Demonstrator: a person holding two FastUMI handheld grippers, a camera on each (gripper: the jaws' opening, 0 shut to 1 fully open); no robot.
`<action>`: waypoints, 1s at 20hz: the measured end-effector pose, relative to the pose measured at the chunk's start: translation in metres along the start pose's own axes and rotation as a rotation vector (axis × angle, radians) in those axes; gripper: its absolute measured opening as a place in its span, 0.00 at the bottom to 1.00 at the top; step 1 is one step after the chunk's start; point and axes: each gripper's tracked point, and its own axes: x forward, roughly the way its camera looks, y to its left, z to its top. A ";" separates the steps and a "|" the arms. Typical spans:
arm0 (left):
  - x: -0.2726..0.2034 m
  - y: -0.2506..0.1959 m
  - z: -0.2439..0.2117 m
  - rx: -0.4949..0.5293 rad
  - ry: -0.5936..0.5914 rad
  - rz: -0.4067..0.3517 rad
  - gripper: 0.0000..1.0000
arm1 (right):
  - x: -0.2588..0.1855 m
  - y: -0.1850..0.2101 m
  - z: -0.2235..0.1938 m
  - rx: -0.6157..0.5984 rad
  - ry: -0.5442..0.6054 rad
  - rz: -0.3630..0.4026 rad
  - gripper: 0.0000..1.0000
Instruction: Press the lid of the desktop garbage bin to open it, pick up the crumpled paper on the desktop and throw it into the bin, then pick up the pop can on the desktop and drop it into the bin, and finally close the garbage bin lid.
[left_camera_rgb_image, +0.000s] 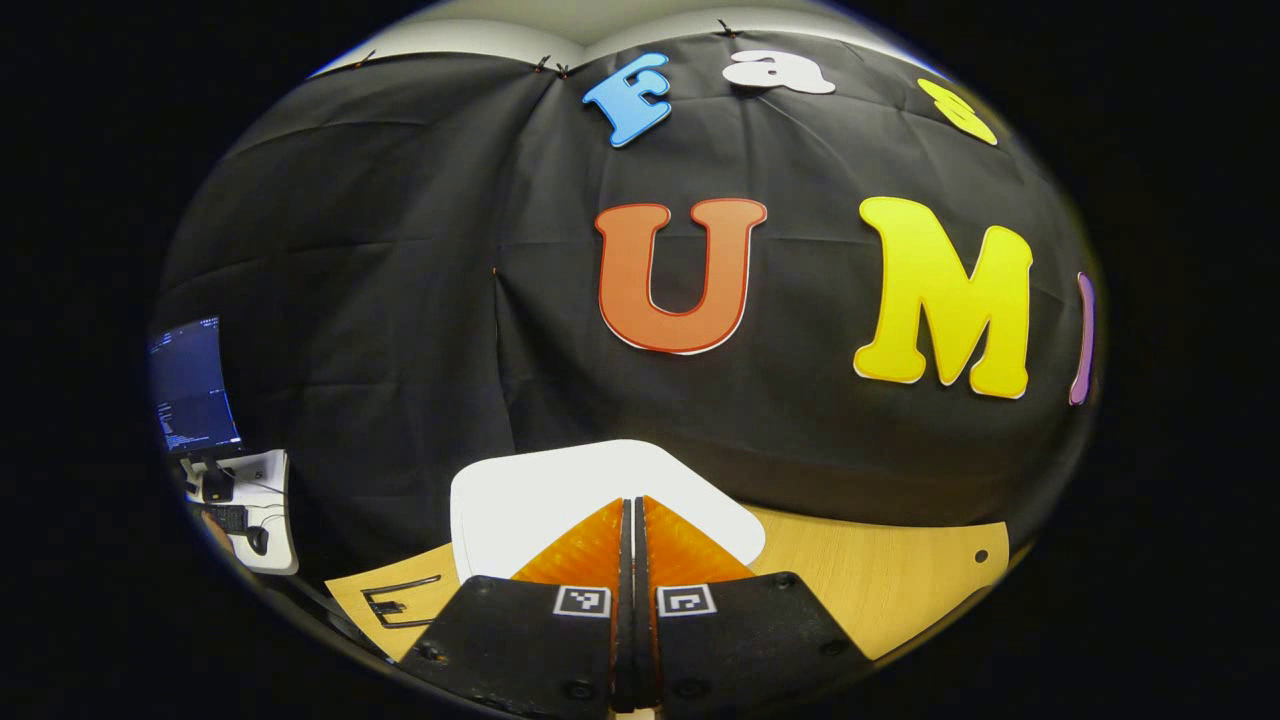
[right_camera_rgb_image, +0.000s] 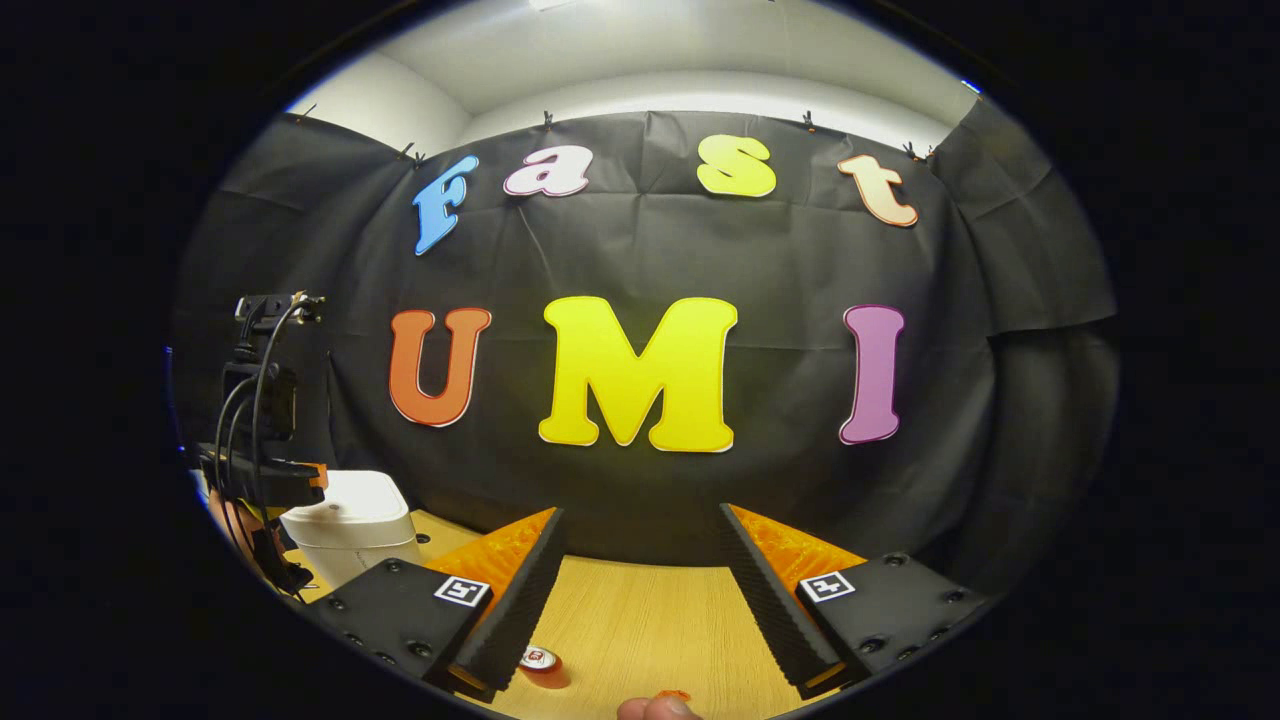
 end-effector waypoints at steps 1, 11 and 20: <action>0.000 0.000 0.000 0.000 0.000 -0.001 0.03 | 0.000 0.000 0.001 0.001 0.000 -0.001 0.96; 0.023 0.012 -0.030 -0.031 0.090 0.018 0.03 | -0.001 -0.004 0.003 -0.011 -0.005 -0.019 0.96; 0.027 0.011 -0.043 -0.056 0.129 0.017 0.04 | 0.004 0.004 0.000 -0.014 0.000 -0.014 0.96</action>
